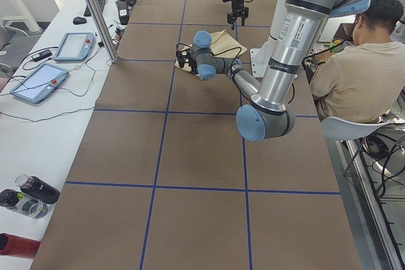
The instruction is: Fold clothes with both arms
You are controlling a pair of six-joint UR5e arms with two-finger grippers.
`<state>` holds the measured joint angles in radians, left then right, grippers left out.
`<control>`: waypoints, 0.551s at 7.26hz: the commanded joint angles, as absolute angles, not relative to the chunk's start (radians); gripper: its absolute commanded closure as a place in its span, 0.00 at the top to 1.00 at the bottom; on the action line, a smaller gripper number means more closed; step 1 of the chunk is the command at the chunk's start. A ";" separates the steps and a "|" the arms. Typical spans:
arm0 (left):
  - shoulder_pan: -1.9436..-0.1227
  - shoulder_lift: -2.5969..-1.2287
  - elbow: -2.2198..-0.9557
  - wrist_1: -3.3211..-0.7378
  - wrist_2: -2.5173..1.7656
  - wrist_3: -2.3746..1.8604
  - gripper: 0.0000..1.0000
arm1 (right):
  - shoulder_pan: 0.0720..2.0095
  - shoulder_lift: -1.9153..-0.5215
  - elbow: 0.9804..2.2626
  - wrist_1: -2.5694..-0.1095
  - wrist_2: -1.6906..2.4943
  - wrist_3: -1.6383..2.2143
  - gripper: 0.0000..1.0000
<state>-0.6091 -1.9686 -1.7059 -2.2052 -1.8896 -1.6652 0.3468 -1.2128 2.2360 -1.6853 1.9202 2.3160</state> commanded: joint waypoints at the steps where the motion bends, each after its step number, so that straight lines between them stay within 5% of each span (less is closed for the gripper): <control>1: -0.537 -1.960 -1.701 -2.198 -1.862 -1.657 0.49 | 0.461 -1.193 2.203 -1.687 1.953 2.206 1.00; 4: -0.497 -1.960 -1.690 -2.184 -1.814 -1.625 0.46 | 0.514 -1.164 2.111 -1.680 1.941 2.161 1.00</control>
<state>-0.5166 -1.9606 -1.6925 -2.1909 -1.8481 -1.6450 0.4978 -1.1714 2.1395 -1.6825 1.9444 2.1742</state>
